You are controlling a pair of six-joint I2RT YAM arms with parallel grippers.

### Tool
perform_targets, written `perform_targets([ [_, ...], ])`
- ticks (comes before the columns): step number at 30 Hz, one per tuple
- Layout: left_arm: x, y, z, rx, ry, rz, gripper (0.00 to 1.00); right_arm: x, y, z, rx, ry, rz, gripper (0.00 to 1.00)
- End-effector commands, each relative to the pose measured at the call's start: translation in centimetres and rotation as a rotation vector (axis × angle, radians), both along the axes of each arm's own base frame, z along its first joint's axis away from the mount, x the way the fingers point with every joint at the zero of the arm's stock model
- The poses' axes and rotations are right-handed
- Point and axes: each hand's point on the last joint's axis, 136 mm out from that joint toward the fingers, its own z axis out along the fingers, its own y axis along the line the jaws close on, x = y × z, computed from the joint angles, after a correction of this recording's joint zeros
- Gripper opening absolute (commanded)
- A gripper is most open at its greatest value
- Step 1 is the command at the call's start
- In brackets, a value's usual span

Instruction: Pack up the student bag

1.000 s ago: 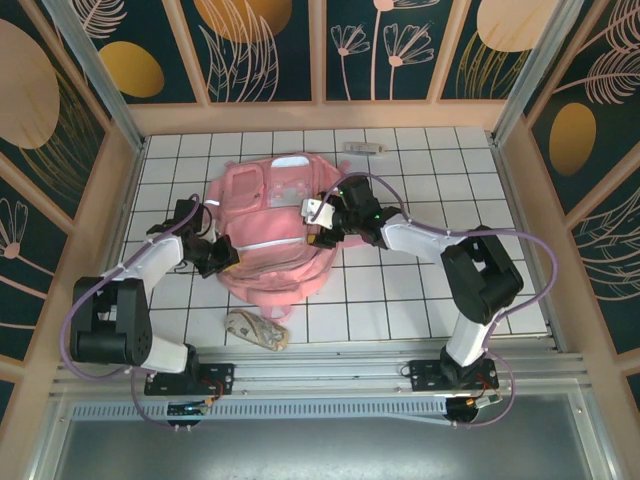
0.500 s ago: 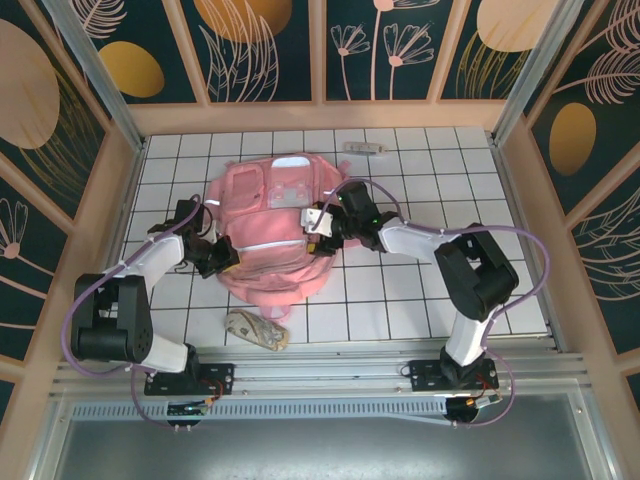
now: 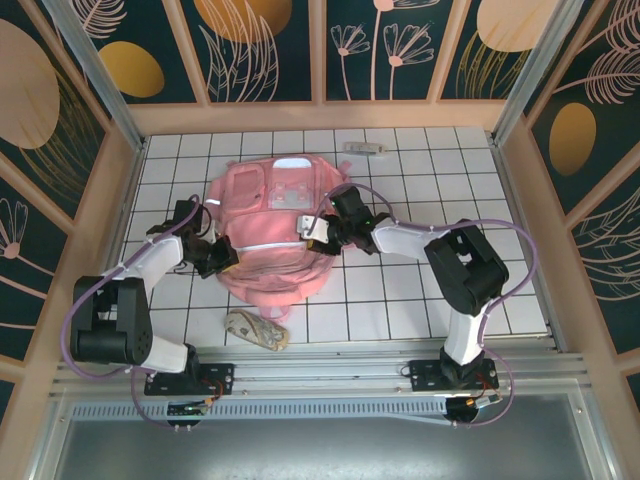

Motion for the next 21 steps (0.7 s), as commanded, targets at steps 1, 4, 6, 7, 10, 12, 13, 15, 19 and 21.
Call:
perform_targets([
  [1, -2.2, 1.9, -2.4, 0.097, 0.102, 0.034, 0.0, -4.3, -0.6, -1.8, -0.089, 0.111, 0.036, 0.17],
  [4, -1.5, 1.1, -1.5, 0.039, 0.079, 0.055, 0.0, -5.9, -1.0, -1.4, -0.125, 0.12, 0.041, 0.0],
  [6, -0.7, 0.5, -0.7, -0.008, 0.054, 0.078, 0.0, -7.1, -1.3, -1.0, -0.15, 0.147, 0.041, 0.0],
  [7, -0.3, 0.1, -0.1, -0.039, 0.04, 0.096, 0.0, -7.8, -1.4, -0.7, -0.158, 0.163, 0.038, 0.0],
  [10, 0.7, -0.7, 1.3, -0.11, 0.001, 0.141, 0.0, -10.0, -1.2, 0.5, -0.145, 0.246, 0.019, 0.0],
  [12, 1.3, -1.2, 2.2, -0.149, -0.026, 0.162, 0.0, -11.4, -0.8, 1.0, -0.142, 0.288, 0.0, 0.0],
  [13, 1.5, -1.5, 2.6, -0.163, -0.039, 0.167, 0.0, -12.1, -0.4, 1.1, -0.137, 0.308, -0.006, 0.0],
  [15, 1.9, -2.2, 3.3, -0.187, -0.06, 0.168, 0.0, -13.3, 0.9, 1.5, -0.114, 0.337, -0.02, 0.0],
  [19, 2.1, -4.8, 4.6, -0.235, -0.091, 0.133, 0.0, -13.7, 4.5, 2.1, -0.044, 0.425, -0.126, 0.0],
  [21, 1.9, -6.8, 5.4, -0.265, -0.102, 0.101, 0.0, -12.6, 6.0, 2.2, -0.01, 0.49, -0.226, 0.0],
])
